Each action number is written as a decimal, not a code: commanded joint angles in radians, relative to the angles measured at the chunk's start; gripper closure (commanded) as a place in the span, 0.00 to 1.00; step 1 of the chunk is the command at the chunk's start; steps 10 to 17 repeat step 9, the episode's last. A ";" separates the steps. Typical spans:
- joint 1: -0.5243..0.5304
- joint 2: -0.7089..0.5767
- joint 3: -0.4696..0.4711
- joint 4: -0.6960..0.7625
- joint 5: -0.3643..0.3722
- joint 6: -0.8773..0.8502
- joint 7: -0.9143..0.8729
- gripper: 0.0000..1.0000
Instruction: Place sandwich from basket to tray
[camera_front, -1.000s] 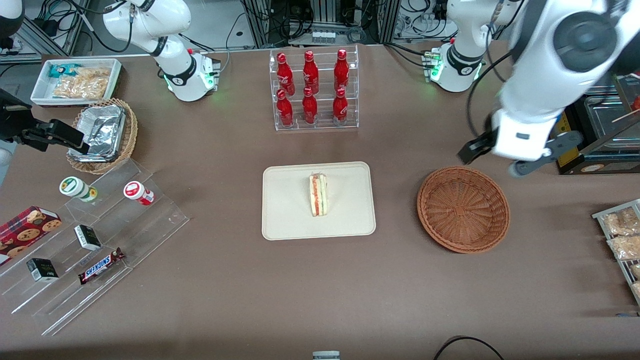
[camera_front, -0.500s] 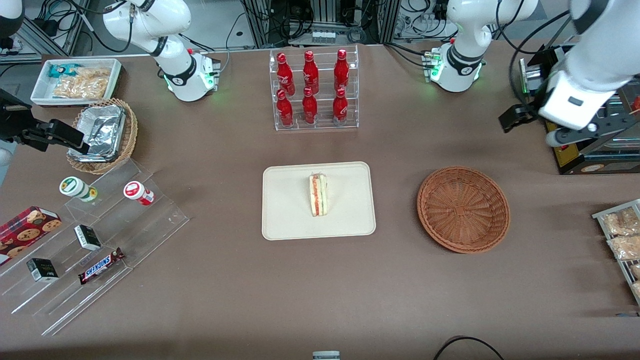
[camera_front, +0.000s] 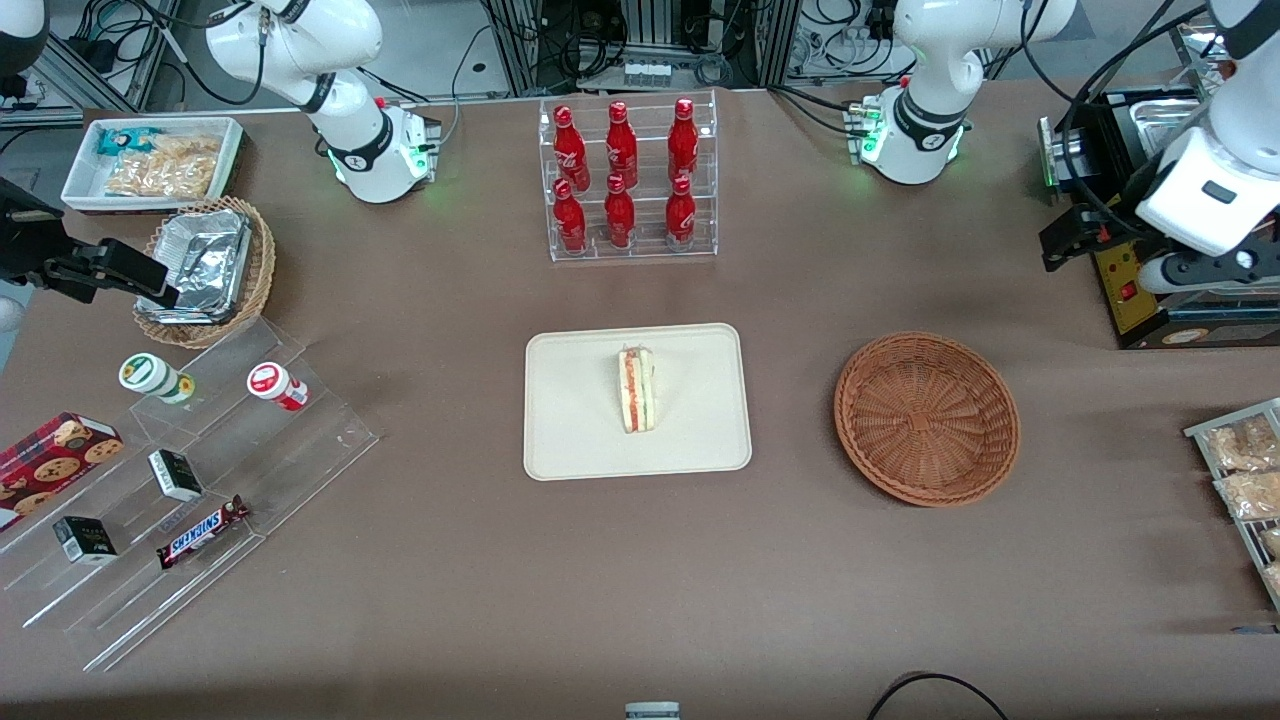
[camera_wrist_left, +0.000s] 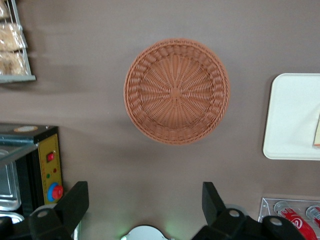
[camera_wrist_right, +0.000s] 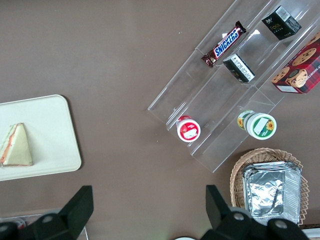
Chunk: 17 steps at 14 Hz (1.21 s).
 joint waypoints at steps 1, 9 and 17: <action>0.010 0.042 -0.001 0.066 -0.009 -0.010 0.033 0.00; 0.026 0.045 0.002 0.064 -0.032 -0.011 0.036 0.00; 0.026 0.045 0.002 0.064 -0.032 -0.011 0.036 0.00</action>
